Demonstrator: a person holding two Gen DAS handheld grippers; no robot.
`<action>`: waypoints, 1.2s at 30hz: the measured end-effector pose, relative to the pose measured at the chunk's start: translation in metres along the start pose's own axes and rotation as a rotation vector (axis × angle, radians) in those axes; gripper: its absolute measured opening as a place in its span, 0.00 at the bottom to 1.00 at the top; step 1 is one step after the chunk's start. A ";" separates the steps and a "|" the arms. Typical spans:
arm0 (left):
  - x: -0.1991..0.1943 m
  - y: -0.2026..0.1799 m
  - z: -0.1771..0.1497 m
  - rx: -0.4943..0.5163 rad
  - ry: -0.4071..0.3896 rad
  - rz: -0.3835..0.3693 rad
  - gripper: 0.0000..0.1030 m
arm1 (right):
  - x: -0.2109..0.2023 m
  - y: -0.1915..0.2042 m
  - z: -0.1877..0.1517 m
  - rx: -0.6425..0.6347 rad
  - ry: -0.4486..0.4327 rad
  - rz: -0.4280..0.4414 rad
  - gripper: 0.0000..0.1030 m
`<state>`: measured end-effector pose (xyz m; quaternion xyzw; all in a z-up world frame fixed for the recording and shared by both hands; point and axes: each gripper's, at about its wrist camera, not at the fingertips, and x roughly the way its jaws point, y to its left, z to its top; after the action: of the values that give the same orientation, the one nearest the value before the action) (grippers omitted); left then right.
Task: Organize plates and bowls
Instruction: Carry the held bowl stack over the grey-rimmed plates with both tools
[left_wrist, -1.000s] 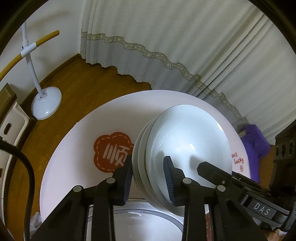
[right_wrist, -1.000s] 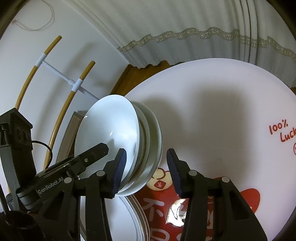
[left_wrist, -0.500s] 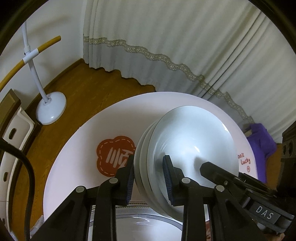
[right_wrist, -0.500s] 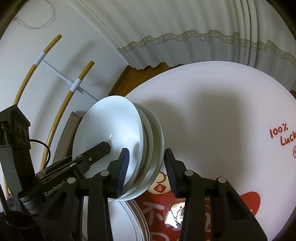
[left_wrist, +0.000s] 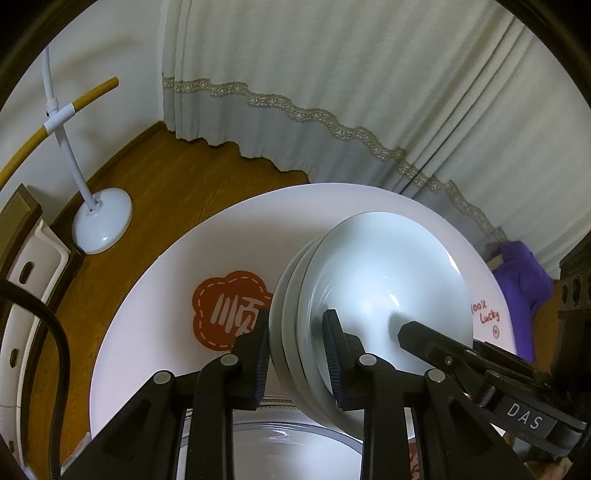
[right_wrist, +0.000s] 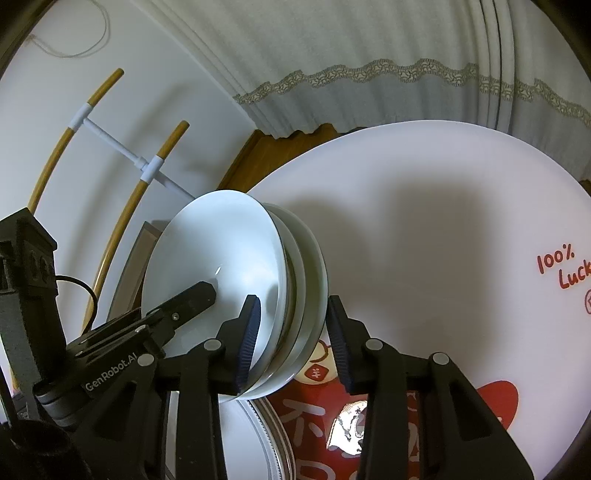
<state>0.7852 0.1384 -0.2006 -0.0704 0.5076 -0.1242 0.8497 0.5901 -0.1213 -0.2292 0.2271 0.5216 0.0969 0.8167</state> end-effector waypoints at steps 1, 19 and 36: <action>-0.001 0.000 0.000 0.002 0.000 -0.001 0.22 | 0.000 0.000 0.000 -0.001 0.001 0.001 0.35; -0.011 -0.015 -0.007 0.051 -0.030 0.011 0.20 | -0.008 -0.005 -0.007 0.004 0.003 0.006 0.29; -0.037 -0.028 -0.016 0.078 -0.070 0.006 0.20 | -0.036 -0.003 -0.018 -0.004 -0.032 0.017 0.28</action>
<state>0.7506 0.1225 -0.1703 -0.0399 0.4724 -0.1390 0.8695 0.5582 -0.1334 -0.2074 0.2314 0.5064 0.1014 0.8244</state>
